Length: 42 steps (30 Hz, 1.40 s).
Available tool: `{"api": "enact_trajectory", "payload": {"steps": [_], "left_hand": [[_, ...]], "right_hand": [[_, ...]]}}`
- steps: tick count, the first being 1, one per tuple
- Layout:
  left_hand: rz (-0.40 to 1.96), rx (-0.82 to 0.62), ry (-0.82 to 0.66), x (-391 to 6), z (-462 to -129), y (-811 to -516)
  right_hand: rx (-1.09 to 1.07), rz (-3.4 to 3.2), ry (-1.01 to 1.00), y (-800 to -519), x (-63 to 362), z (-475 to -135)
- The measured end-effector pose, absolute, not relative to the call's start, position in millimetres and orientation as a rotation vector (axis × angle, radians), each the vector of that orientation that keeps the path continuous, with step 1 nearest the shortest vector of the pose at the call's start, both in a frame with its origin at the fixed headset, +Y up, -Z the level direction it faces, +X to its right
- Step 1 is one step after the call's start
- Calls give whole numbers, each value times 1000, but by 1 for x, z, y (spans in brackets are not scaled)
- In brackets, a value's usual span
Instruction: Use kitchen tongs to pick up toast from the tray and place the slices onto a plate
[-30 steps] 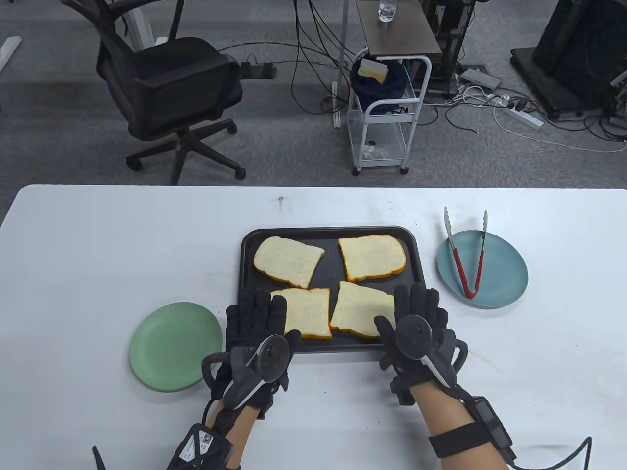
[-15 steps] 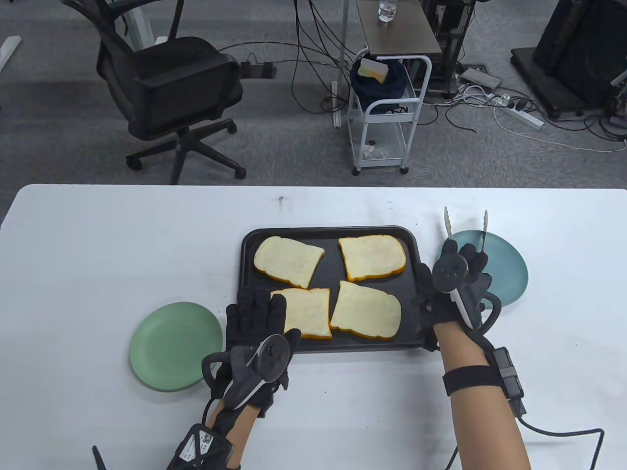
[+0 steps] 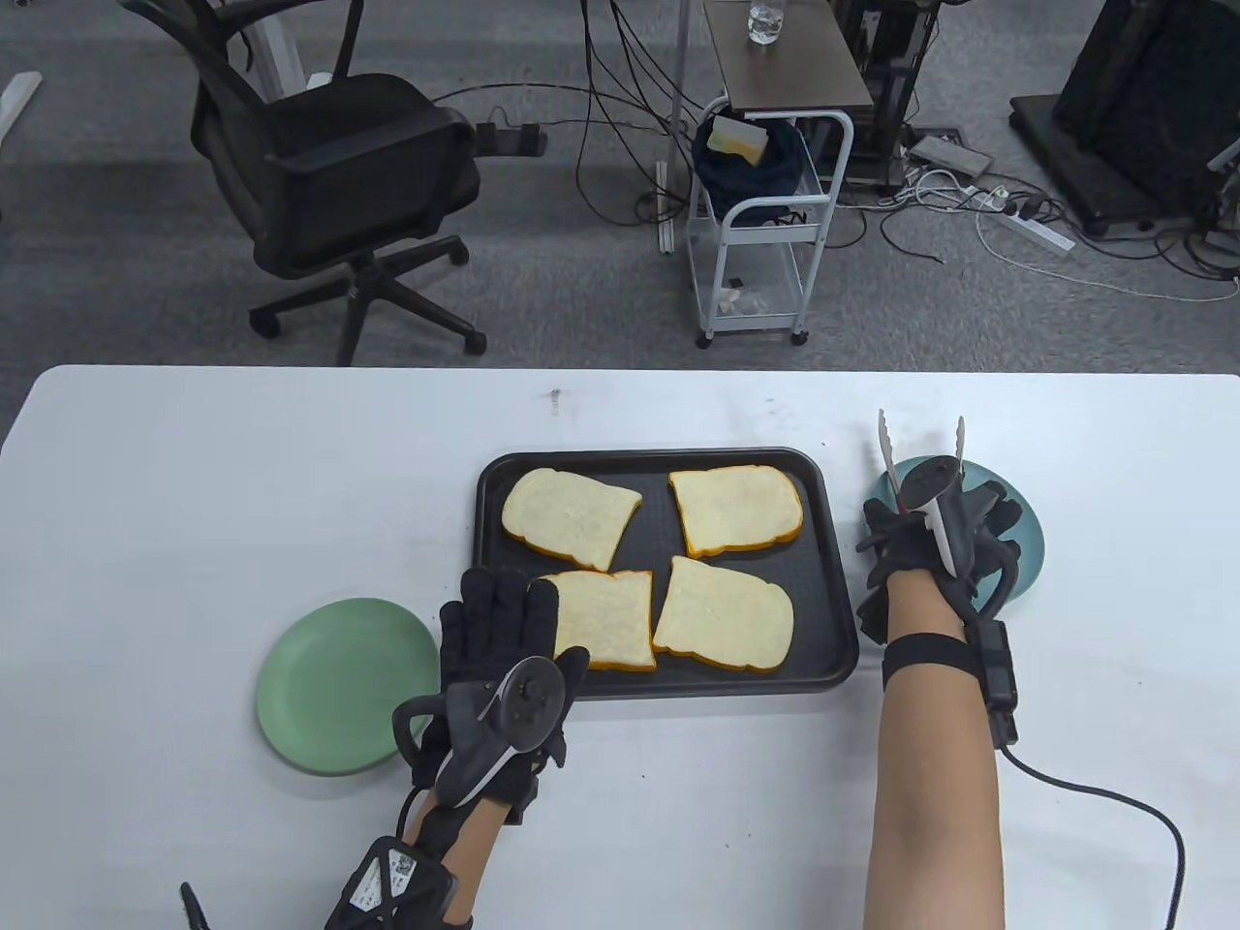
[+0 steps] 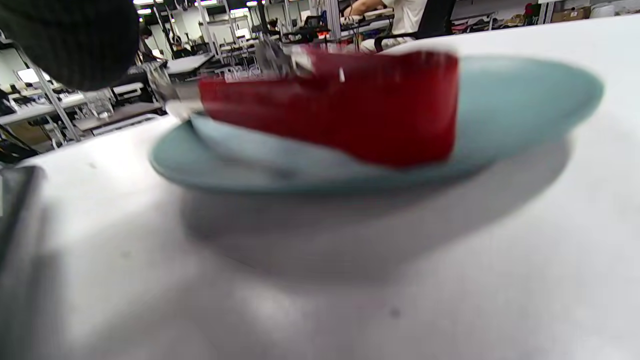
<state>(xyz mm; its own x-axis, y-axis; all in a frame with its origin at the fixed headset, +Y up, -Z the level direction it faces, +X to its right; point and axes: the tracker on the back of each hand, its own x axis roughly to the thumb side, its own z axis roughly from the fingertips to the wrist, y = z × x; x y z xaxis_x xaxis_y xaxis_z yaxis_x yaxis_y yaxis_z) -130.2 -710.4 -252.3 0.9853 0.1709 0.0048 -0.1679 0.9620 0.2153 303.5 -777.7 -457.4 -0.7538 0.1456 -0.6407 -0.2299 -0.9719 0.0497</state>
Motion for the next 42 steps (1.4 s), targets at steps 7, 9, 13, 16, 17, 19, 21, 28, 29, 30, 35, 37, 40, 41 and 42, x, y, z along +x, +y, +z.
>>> {"api": "enact_trajectory", "payload": {"steps": [7,9,13,16,17,19,21,28,29,30,35,37,40,41,42], "left_hand": [[175,204,24,-133,-255,-712],[176,203,26,-133,-254,-712],[181,206,31,-134,-254,-711],[199,197,36,-136,-254,-712],[208,194,38,-136,-254,-712],[218,190,40,-138,-255,-712],[230,185,44,-139,-255,-712],[248,185,54,-142,-255,-712],[251,187,55,-142,-255,-711],[252,188,55,-143,-255,-711],[254,194,57,-144,-255,-711],[251,193,58,-144,-256,-710],[249,190,61,-144,-255,-710],[248,188,63,-144,-255,-710],[247,188,65,-144,-255,-710]], "right_hand": [[-995,2736,294,-795,300,-463],[-1019,2716,247,-794,302,-463],[-1070,2735,233,-796,307,-461],[-1068,2756,144,-795,309,-457],[-1053,2747,94,-794,309,-455],[-1035,2741,15,-787,308,-450],[-1001,2755,-39,-774,307,-443],[-671,2638,-326,-700,298,-402],[-603,2637,-380,-689,295,-393],[-570,2624,-414,-682,292,-385],[-390,2535,-518,-657,272,-337],[-316,2498,-505,-654,263,-321],[-244,2459,-494,-657,250,-298],[-233,2441,-500,-659,248,-293],[-216,2433,-481,-664,245,-286]]}}
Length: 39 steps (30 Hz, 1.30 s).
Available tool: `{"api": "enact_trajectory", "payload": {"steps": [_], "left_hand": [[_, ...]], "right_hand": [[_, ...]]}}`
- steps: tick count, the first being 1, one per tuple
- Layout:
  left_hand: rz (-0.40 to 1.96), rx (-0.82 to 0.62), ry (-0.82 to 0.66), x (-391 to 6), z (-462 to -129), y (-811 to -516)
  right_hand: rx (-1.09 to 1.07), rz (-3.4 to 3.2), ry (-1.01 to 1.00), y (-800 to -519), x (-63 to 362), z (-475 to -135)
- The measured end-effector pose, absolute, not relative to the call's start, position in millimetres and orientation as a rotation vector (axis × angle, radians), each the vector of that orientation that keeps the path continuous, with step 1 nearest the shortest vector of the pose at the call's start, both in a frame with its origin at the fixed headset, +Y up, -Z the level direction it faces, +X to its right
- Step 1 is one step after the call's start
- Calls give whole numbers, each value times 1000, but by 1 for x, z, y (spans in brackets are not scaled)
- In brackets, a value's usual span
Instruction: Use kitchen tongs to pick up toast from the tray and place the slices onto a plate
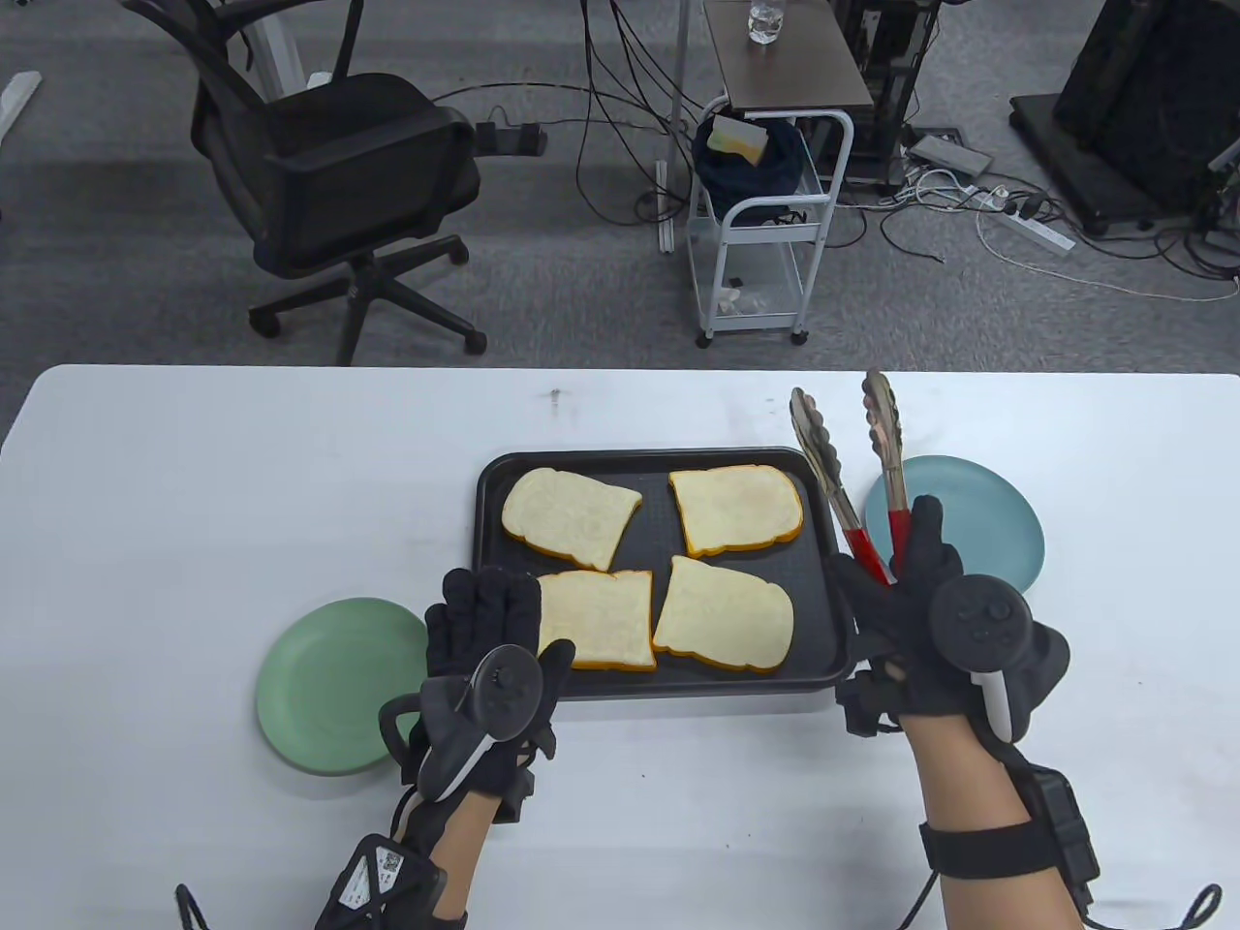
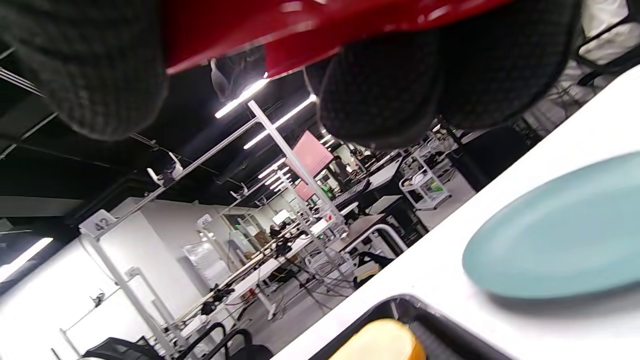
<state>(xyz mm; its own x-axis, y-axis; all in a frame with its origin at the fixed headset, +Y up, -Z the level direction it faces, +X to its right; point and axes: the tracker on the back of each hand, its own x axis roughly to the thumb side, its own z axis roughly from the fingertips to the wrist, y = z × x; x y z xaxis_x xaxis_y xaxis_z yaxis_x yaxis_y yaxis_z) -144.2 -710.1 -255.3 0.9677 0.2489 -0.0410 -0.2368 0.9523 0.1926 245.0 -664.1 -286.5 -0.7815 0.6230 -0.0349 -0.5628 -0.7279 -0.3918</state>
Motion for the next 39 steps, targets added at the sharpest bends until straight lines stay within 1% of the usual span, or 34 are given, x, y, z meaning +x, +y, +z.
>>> {"api": "enact_trajectory", "payload": {"steps": [3,5,11,14,16,19,20,23,26,31,33,36,39], "left_hand": [[245,184,71,-145,-256,-710],[242,179,79,-146,-257,-711],[247,149,119,-153,-262,-718],[220,135,174,-166,-269,-719],[155,123,208,-179,-276,-714],[48,134,295,-216,-288,-703],[6,129,345,-233,-292,-700],[19,55,463,-277,-301,-702],[24,-24,583,-317,-306,-717],[51,-173,711,-357,-308,-754],[84,-246,746,-366,-308,-768],[93,-298,764,-374,-309,-782],[134,-365,751,-374,-312,-791]], "right_hand": [[-174,2418,-457,-688,242,-278],[-167,2471,-431,-699,242,-278],[-171,2429,-425,-706,246,-277],[-163,2413,-413,-708,247,-277],[-160,2432,-417,-709,247,-277],[-162,2424,-398,-711,248,-279],[-166,2417,-399,-711,248,-279],[-175,2399,-391,-711,251,-280],[-185,2387,-382,-712,253,-281],[-201,2379,-375,-713,257,-283],[-207,2376,-376,-713,258,-283],[-211,2381,-375,-712,258,-283],[-216,2385,-373,-712,258,-283]]}}
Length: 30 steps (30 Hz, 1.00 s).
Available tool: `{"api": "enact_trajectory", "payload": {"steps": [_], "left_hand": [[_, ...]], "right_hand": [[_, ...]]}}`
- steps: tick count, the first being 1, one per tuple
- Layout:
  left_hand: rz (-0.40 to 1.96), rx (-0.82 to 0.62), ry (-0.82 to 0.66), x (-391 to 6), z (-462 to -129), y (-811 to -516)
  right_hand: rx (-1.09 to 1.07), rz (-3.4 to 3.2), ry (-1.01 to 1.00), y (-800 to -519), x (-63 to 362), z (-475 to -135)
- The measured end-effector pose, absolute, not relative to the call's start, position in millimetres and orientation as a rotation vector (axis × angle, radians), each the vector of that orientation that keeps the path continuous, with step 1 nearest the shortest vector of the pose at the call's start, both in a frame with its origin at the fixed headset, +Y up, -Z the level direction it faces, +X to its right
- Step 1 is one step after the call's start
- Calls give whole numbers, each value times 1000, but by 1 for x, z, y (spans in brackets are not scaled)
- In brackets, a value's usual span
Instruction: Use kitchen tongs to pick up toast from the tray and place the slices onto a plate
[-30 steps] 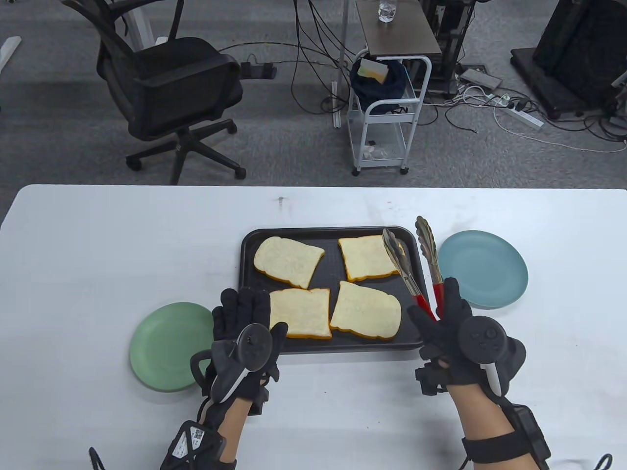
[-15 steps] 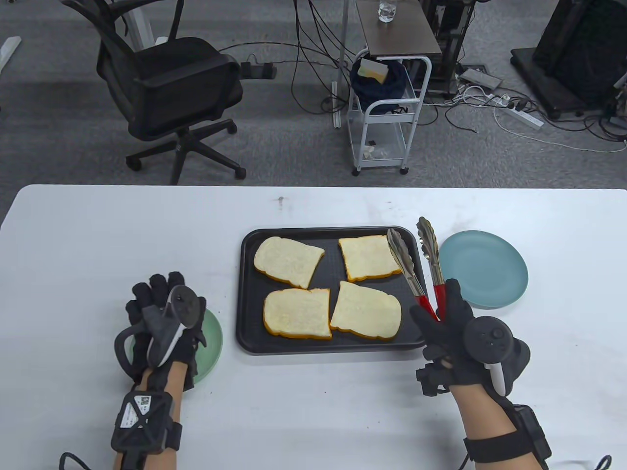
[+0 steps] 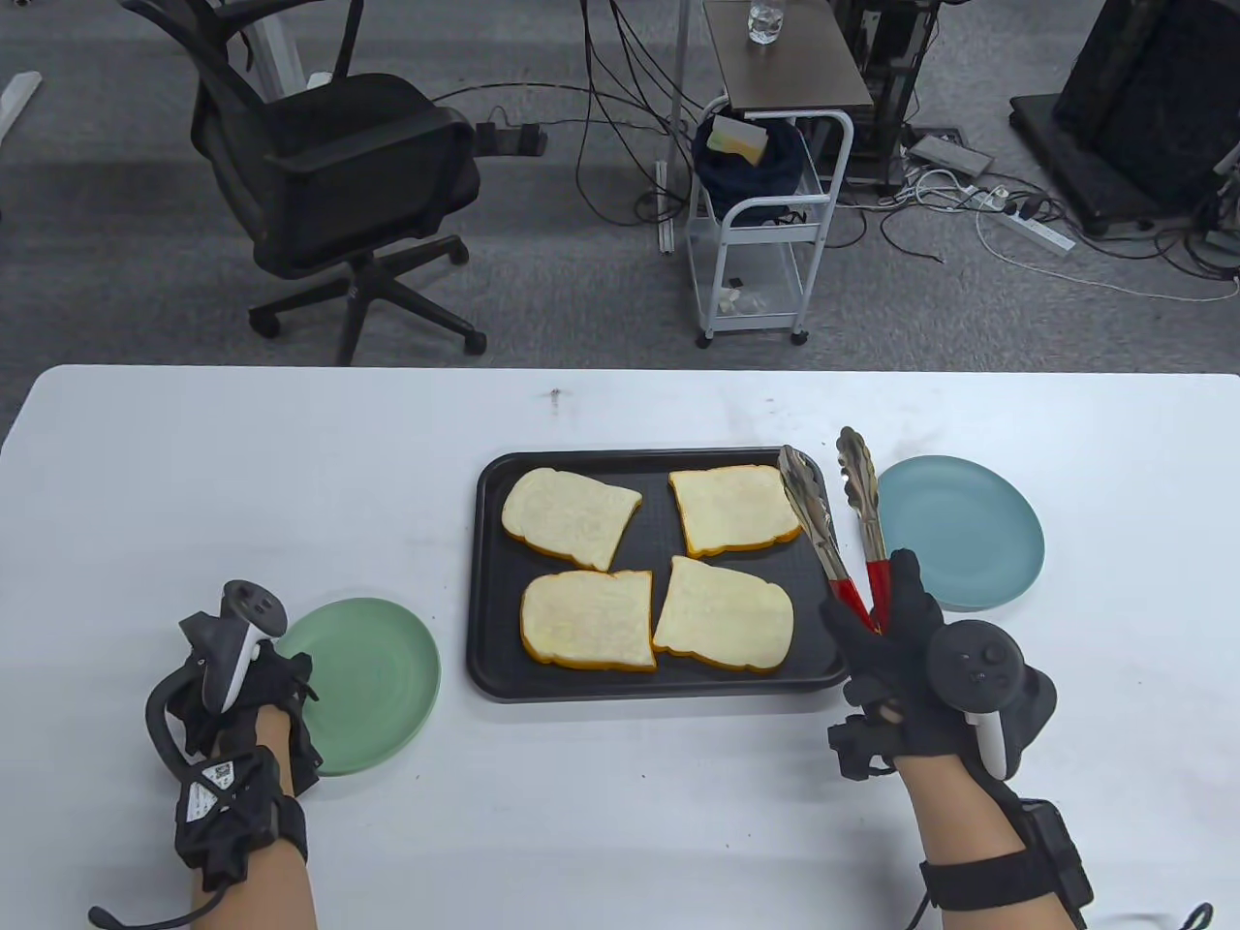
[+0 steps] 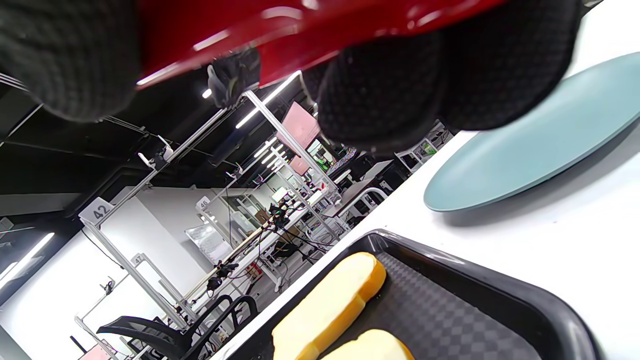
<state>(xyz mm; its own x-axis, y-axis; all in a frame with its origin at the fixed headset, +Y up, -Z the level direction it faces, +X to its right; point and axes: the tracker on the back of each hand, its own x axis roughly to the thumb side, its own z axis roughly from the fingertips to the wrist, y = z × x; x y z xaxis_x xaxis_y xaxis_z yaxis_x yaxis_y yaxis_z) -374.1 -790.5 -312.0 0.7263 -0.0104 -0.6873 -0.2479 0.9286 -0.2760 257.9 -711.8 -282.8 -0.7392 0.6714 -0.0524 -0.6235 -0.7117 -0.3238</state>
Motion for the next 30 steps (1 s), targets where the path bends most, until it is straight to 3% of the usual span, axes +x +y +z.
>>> {"api": "enact_trajectory", "payload": {"steps": [4,10,12,14,17,24,30], "left_hand": [[227,-383,758,-380,-311,-788],[782,-371,708,-396,-300,-773],[936,-328,703,-399,-295,-762],[945,-282,700,-401,-291,-747],[1133,-241,585,-393,-290,-726],[1528,-226,181,-318,-297,-682],[1728,-316,-60,-249,-288,-690]], "right_hand": [[-233,2390,-365,-713,260,-284],[-261,2370,-348,-716,266,-286],[-269,2364,-341,-717,268,-286],[-275,2362,-337,-718,269,-287],[-284,2357,-329,-719,271,-288],[-307,2354,-327,-720,274,-288],[-325,2356,-326,-720,276,-288]]}}
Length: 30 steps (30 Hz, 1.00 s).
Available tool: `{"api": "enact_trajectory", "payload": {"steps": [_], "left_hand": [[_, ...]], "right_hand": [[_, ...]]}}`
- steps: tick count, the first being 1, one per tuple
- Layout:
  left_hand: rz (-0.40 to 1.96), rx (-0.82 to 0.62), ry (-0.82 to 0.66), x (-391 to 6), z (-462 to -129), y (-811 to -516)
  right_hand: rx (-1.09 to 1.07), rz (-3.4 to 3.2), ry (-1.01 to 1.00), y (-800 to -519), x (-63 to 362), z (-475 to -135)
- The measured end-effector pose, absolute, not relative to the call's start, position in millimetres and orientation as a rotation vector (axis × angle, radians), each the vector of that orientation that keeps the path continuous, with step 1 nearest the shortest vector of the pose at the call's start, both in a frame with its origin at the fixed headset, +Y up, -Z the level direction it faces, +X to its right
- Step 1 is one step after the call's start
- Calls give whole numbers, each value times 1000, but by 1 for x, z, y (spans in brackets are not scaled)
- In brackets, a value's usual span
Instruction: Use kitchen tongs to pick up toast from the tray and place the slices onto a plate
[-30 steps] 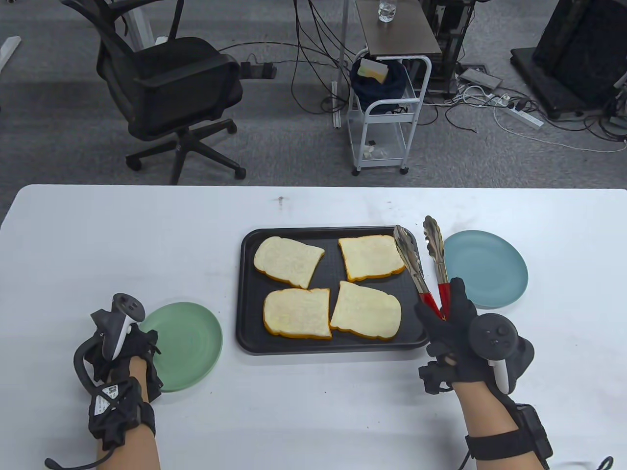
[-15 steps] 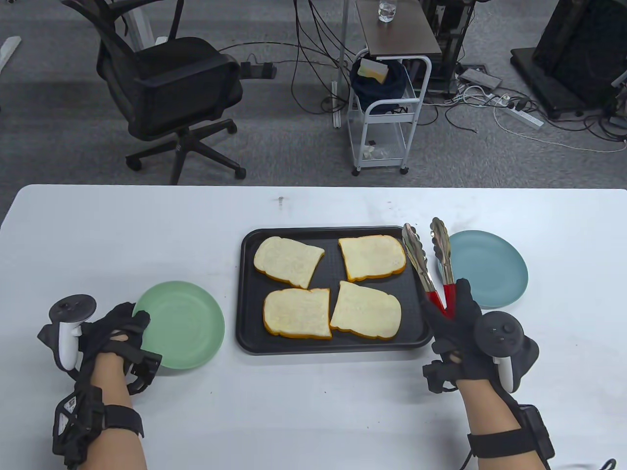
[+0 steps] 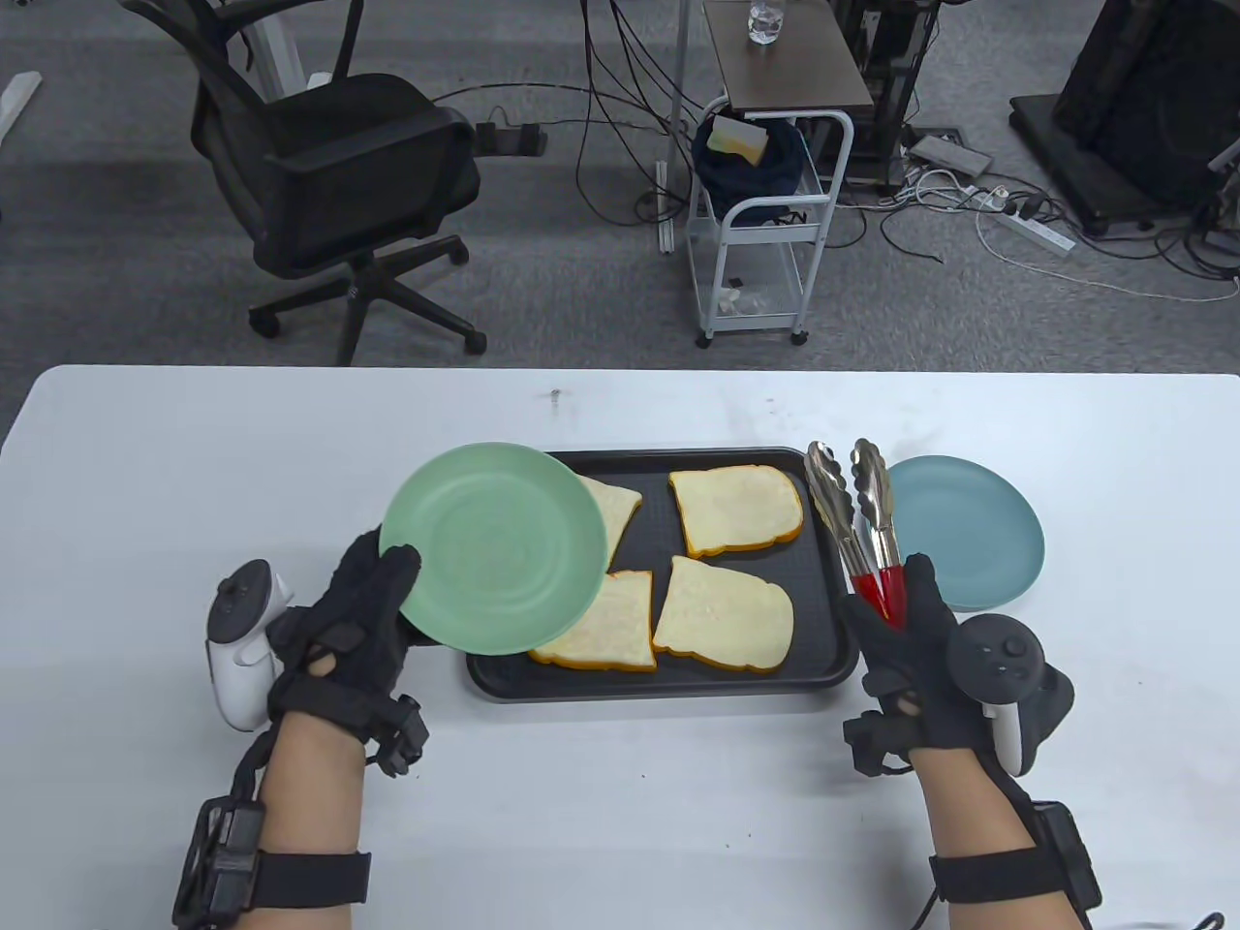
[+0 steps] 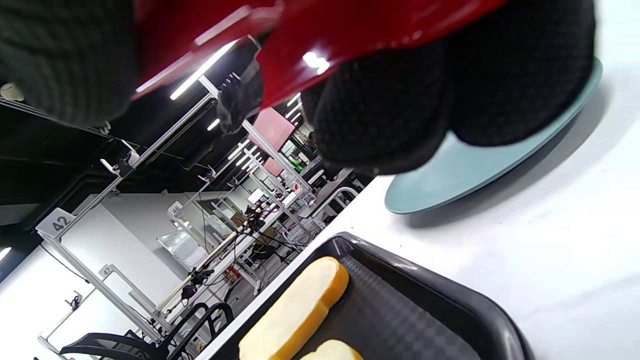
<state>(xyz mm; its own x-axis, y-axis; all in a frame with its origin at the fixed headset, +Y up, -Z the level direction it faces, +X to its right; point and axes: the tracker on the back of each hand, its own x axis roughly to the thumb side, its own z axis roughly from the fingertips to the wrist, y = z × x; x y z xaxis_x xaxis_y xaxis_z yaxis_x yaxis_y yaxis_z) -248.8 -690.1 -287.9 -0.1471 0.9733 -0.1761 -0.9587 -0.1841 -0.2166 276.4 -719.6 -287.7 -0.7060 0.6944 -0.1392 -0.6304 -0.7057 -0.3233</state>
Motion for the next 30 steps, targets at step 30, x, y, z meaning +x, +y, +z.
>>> {"api": "enact_trajectory", "payload": {"steps": [30], "left_hand": [[1870,-345,-30,-242,-270,-732]], "right_hand": [[-656,2183,429,-760,267,-356]]}}
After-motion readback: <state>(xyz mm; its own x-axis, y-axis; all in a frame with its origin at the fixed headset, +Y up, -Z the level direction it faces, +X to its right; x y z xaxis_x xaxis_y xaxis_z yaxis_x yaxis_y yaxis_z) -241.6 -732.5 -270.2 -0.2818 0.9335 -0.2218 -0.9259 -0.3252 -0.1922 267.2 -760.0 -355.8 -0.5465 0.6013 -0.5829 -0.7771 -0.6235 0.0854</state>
